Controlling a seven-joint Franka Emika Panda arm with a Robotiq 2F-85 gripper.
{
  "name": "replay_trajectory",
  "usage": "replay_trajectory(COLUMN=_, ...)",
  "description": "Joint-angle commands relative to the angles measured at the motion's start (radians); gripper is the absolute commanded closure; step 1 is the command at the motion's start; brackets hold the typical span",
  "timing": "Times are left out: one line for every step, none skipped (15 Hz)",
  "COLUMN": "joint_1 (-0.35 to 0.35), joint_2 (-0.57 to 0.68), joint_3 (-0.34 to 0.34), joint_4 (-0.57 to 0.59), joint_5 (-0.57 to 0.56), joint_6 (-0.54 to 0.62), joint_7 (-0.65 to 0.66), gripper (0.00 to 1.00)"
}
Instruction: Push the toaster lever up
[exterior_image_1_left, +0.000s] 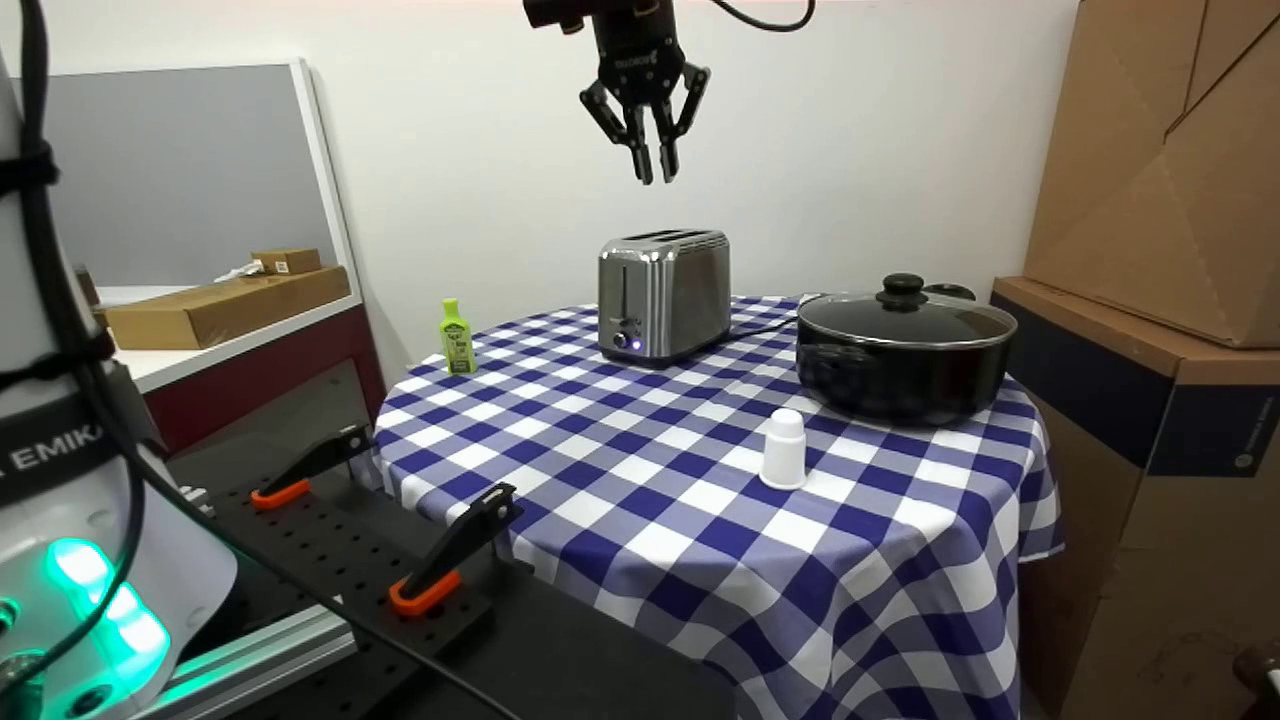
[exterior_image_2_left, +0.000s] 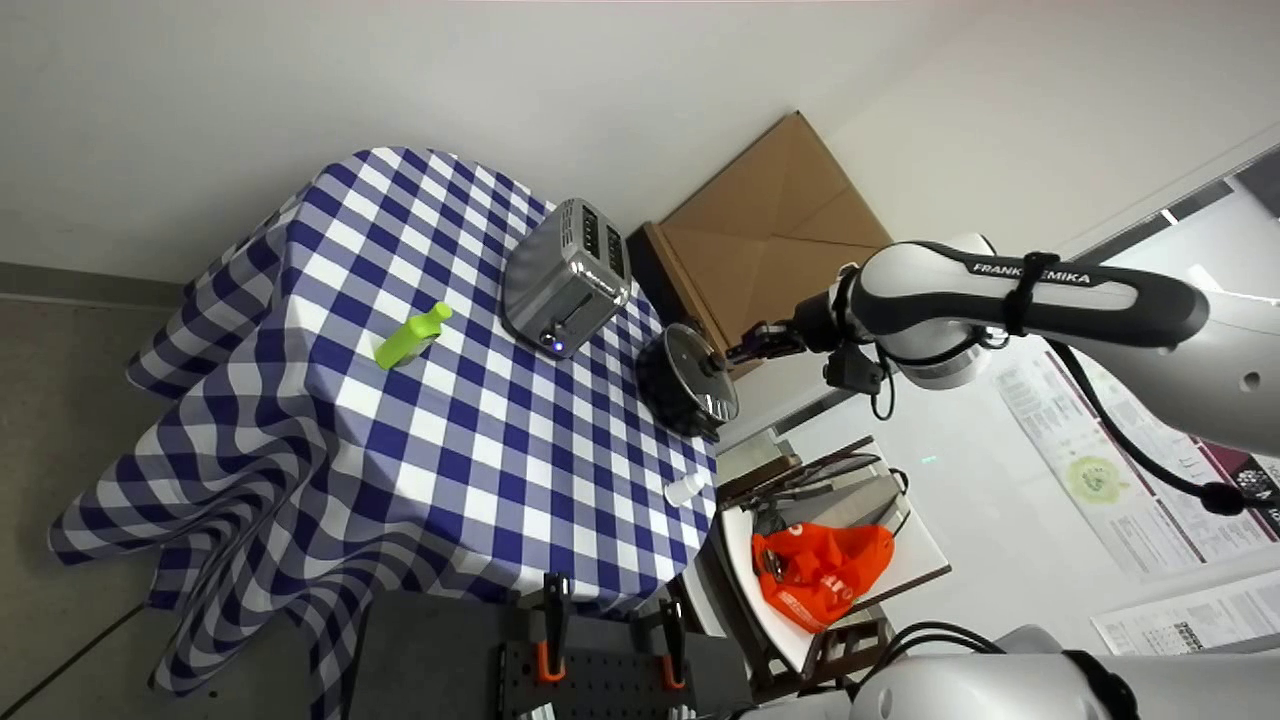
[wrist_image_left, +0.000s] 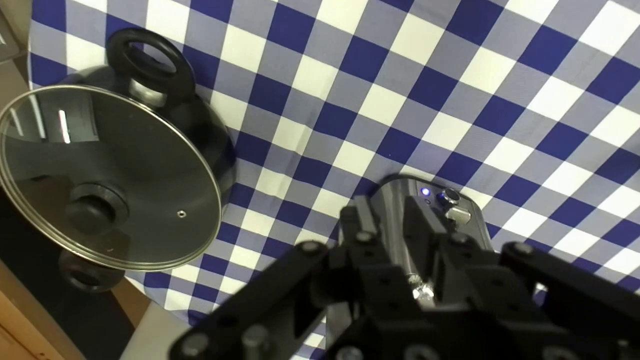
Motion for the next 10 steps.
replay_trajectory(joint_1=-0.002, joint_2=0.068, joint_3=0.034, joint_4=0.001, joint_5=0.005, joint_6=0.103, joint_7=0.048, gripper=1.0)
replay_trajectory(joint_1=-0.004, joint_2=0.094, joint_3=0.04, joint_4=0.004, joint_5=0.006, joint_6=0.128, joint_7=0.057, gripper=1.0)
replay_trajectory(joint_1=-0.005, joint_2=0.115, joint_3=0.046, joint_4=0.007, joint_5=0.006, joint_6=0.146, joint_7=0.068, gripper=1.0)
replay_trajectory(joint_1=-0.007, joint_2=0.141, joint_3=0.052, joint_4=0.009, joint_5=0.003, joint_6=0.169, joint_7=0.078, gripper=0.99)
replay_trajectory(joint_1=-0.008, joint_2=0.164, joint_3=0.058, joint_4=0.009, joint_5=0.002, joint_6=0.191, joint_7=0.085, gripper=1.0)
replay_trajectory(joint_1=-0.01, joint_2=0.187, joint_3=0.066, joint_4=0.008, joint_5=-0.009, joint_6=0.215, joint_7=0.096, gripper=1.0)
replay_trajectory(joint_1=-0.011, joint_2=0.209, joint_3=0.074, joint_4=0.009, joint_5=-0.016, joint_6=0.237, joint_7=0.105, gripper=1.0)
replay_trajectory(joint_1=-0.011, joint_2=0.235, joint_3=0.083, joint_4=0.011, joint_5=-0.026, joint_6=0.262, joint_7=0.117, gripper=1.0)
replay_trajectory(joint_1=-0.011, joint_2=0.26, joint_3=0.091, joint_4=0.014, joint_5=-0.035, joint_6=0.283, joint_7=0.126, gripper=1.0)
replay_trajectory(joint_1=-0.01, joint_2=0.283, joint_3=0.1, joint_4=0.016, joint_5=-0.05, joint_6=0.305, joint_7=0.143, gripper=1.0)
